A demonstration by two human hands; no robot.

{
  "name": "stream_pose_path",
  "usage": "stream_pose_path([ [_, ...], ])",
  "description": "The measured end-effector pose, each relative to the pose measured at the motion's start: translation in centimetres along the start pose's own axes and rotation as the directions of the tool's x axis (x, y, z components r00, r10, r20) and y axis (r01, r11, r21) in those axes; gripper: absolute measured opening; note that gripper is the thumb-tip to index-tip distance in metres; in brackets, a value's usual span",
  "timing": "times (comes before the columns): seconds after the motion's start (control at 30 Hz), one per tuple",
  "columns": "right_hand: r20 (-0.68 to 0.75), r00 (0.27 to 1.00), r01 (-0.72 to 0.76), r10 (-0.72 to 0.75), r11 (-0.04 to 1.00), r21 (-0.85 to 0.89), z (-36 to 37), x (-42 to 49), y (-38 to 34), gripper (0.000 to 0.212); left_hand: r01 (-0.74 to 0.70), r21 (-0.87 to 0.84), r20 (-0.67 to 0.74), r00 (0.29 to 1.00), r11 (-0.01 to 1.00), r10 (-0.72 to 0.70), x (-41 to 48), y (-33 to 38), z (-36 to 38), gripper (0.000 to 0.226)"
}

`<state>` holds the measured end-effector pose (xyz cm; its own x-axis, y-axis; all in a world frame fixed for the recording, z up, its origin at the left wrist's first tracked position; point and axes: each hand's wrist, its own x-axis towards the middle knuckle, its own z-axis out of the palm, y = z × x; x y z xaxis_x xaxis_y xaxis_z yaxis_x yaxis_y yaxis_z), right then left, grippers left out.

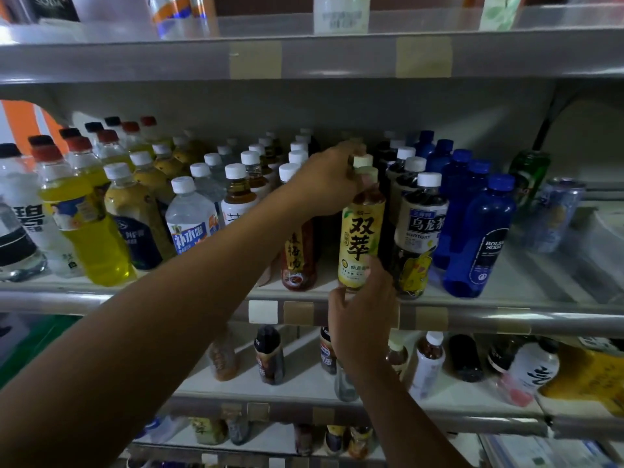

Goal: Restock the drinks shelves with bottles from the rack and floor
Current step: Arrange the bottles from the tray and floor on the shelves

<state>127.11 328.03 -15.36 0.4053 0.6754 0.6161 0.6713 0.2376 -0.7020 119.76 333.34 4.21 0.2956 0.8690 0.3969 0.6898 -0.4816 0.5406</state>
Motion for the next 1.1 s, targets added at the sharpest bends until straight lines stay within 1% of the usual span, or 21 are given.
stream_pose_path([
  [0.07,0.054,0.997,0.045,-0.047,0.998,0.032,0.6,-1.1,-0.6,0.061,-0.037,0.012,-0.067,0.997,0.999,0.038,-0.9,-0.6,-1.2,0.038],
  [0.13,0.085,0.993,0.08,-0.085,0.995,0.06,1.1,-1.8,-1.4,0.052,-0.09,0.085,-0.159,0.982,0.992,0.103,-1.9,-1.3,-2.8,0.03],
  [0.17,0.086,0.993,0.073,-0.08,0.993,0.088,1.4,-1.9,-2.0,0.048,-0.107,0.115,-0.191,0.973,0.988,0.128,-2.3,-1.8,-3.7,0.03],
  [0.23,0.095,0.994,0.035,-0.049,0.989,0.145,2.3,-1.6,-3.3,0.047,-0.088,0.154,-0.215,0.969,0.984,0.121,-2.8,-2.7,-5.5,0.035],
  [0.33,0.155,0.988,-0.05,0.018,0.978,0.205,4.1,-0.9,-4.9,0.059,0.004,0.191,-0.203,0.979,0.982,0.035,-3.5,-4.6,-7.6,0.046],
  [0.43,0.188,0.977,-0.151,0.104,0.955,0.256,5.8,-0.6,-5.9,0.072,0.063,0.236,-0.186,0.982,0.97,-0.019,-4.4,-6.9,-8.5,0.048],
  [0.57,0.189,0.967,-0.216,0.168,0.937,0.273,7.1,-0.3,-5.9,0.084,0.04,0.34,-0.165,0.986,0.94,0.017,-4.5,-9.2,-8.7,0.043],
  [0.63,0.211,0.96,-0.24,0.186,0.933,0.268,7.4,-0.1,-5.5,0.087,0.012,0.33,-0.157,0.987,0.944,0.042,-4.2,-9.7,-8.6,0.039],
  [0.7,0.244,0.949,-0.257,0.198,0.937,0.237,7.4,0.1,-5.1,0.087,0.006,0.296,-0.157,0.987,0.955,0.042,-4.0,-10.0,-8.8,0.038],
  [0.77,0.235,0.954,-0.239,0.185,0.945,0.225,7.3,0.0,-5.0,0.084,0.035,0.32,-0.163,0.987,0.947,0.018,-3.8,-10.4,-9.2,0.043],
  [0.8,0.194,0.966,-0.212,0.169,0.951,0.227,7.1,-0.3,-5.1,0.083,0.058,0.328,-0.172,0.985,0.943,-0.001,-3.8,-10.6,-9.5,0.046],
  [0.83,0.127,0.982,-0.168,0.142,0.96,0.222,6.9,-0.9,-5.3,0.081,0.076,0.32,-0.178,0.984,0.944,-0.019,-3.8,-10.8,-9.9,0.048],
  [0.9,0.005,0.999,-0.044,0.044,0.982,0.186,6.7,-2.5,-5.8,0.071,0.077,0.27,-0.175,0.984,0.96,-0.03,-4.2,-11.1,-10.6,0.051],
  [0.93,-0.001,1.0,0.011,-0.011,0.985,0.171,6.8,-3.6,-6.3,0.065,0.07,0.257,-0.174,0.984,0.964,-0.026,-4.5,-11.3,-11.0,0.05],
  [1.0,0.08,0.992,0.079,-0.093,0.985,0.156,7.5,-5.1,-7.2,0.058,0.071,0.248,-0.178,0.984,0.966,-0.027,-5.1,-12.1,-11.7,0.045],
  [1.07,0.173,0.98,0.076,-0.1,0.988,0.136,8.6,-5.5,-8.1,0.057,0.069,0.252,-0.173,0.985,0.965,-0.025,-5.8,-12.8,-12.0,0.04],
  [1.1,0.195,0.977,0.067,-0.089,0.991,0.117,9.1,-5.5,-8.4,0.057,0.053,0.269,-0.168,0.986,0.962,-0.007,-6.0,-13.0,-12.0,0.037],
])
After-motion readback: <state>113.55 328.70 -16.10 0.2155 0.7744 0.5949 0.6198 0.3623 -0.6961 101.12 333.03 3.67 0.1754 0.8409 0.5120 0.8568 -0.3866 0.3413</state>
